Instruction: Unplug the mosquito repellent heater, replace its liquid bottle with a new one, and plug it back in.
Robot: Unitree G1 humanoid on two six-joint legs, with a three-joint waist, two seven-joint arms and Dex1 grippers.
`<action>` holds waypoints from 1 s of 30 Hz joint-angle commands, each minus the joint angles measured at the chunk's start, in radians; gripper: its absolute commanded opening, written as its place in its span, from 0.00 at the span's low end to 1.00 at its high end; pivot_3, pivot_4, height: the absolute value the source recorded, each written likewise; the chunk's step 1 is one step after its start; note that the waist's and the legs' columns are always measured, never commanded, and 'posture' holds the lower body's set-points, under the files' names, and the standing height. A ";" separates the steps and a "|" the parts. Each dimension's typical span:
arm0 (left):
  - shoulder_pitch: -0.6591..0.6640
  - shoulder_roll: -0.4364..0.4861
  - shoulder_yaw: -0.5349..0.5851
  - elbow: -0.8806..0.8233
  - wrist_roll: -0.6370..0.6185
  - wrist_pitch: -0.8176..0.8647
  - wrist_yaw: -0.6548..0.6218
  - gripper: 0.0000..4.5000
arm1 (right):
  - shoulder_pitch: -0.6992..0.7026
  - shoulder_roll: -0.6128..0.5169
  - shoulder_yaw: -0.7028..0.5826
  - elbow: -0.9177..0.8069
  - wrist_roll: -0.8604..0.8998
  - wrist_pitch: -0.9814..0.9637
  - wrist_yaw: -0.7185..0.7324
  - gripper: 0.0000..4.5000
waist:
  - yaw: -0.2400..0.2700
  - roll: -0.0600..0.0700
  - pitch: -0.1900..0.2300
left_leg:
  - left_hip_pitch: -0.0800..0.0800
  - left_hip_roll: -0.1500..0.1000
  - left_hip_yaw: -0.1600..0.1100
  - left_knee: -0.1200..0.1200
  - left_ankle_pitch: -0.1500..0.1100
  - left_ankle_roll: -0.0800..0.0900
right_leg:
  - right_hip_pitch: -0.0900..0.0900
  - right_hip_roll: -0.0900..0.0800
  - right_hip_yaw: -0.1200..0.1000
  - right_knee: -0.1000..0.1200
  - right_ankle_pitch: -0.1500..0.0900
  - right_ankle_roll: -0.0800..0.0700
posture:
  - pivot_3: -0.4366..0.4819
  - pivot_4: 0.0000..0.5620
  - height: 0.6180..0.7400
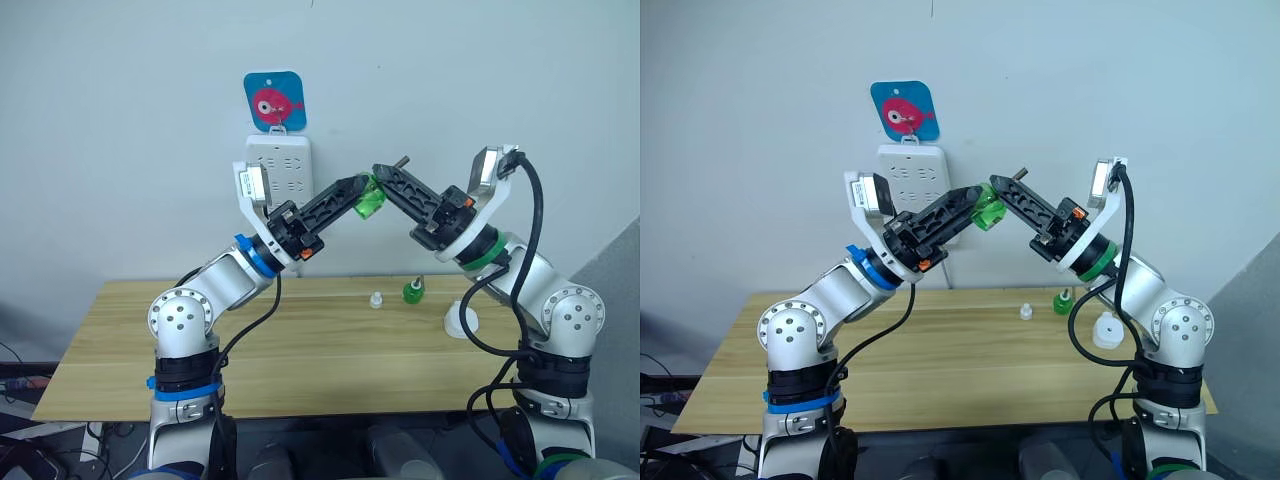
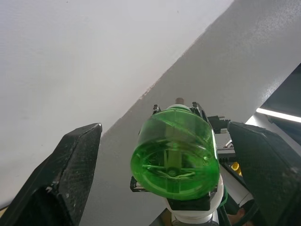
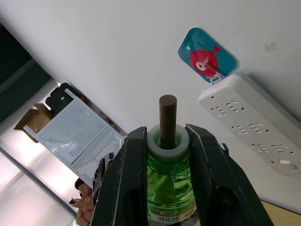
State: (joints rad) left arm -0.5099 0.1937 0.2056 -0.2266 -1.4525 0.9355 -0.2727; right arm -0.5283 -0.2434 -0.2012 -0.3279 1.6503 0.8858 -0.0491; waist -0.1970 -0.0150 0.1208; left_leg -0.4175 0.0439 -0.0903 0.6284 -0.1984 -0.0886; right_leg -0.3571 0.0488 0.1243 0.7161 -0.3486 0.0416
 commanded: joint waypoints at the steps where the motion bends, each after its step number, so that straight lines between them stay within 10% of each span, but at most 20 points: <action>1: -0.010 0.008 -0.015 -0.021 -0.033 0.006 -0.005 0.80 | -0.014 -0.008 0.012 -0.035 0.036 -0.030 -0.005 0.18 | 0.000 0.000 0.000 | 0.000 0.000 0.000 0.000 0.000 0.000 | 0.000 0.000 0.000 0.000 0.000 0.000 | 0.27 0.04 1.00; 30: 0.030 0.028 -0.007 -0.009 -0.159 -0.013 0.046 0.80 | 0.001 -0.039 0.063 -0.041 0.036 -0.084 0.006 0.18 | 0.001 0.000 0.000 | 0.000 0.000 0.001 0.000 0.000 0.000 | 0.000 0.000 0.001 0.000 0.000 0.000 | 0.28 0.05 1.00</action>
State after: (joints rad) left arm -0.4754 0.2211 0.1844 -0.2254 -1.5774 0.9461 -0.2282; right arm -0.5222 -0.2760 -0.1345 -0.3467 1.6712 0.8183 -0.0589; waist -0.1960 -0.0149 0.1205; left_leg -0.4174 0.0439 -0.0897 0.6283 -0.1984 -0.0886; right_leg -0.3572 0.0490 0.1250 0.7157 -0.3486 0.0416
